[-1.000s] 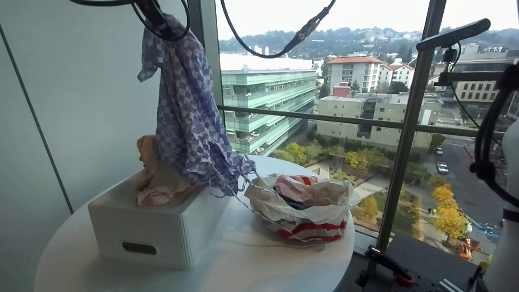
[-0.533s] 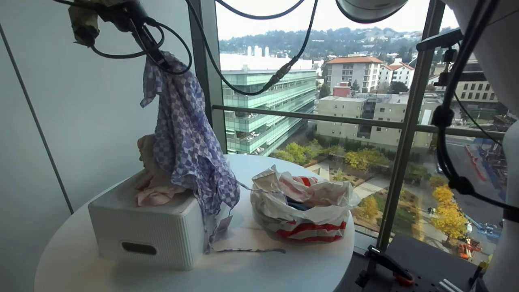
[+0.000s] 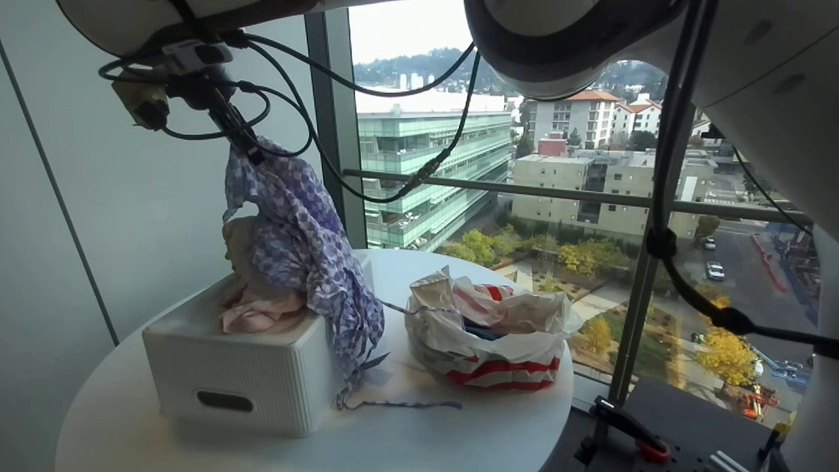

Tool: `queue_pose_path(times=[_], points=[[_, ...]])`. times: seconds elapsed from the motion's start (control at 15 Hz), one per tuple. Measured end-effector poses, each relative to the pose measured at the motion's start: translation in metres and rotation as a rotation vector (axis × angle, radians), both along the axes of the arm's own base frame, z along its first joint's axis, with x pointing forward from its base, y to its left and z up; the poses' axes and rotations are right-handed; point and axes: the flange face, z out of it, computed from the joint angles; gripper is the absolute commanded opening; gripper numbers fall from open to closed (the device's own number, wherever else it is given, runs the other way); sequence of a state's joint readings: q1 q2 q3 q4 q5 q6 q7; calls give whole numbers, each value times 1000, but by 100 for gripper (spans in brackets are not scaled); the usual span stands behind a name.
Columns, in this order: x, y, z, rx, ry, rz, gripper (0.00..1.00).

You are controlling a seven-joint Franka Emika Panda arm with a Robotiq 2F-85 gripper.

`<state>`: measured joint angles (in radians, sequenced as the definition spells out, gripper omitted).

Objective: Put the peach, the purple and the blue shirts on the basket

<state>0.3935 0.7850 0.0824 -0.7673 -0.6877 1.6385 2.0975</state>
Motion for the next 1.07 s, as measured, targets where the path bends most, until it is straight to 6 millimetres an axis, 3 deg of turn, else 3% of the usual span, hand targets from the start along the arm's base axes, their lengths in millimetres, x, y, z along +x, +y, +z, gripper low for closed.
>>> queue_pose_path(times=[0.33, 0.6, 0.67, 0.8, 1.07], points=[[4, 27, -64, -28, 128, 100, 1], [5, 34, -113, -28, 266, 171, 1], [5, 34, -119, -12, 303, 197, 30], [4, 31, -124, 17, 365, 246, 38], [5, 16, -108, 39, 422, 292, 69]])
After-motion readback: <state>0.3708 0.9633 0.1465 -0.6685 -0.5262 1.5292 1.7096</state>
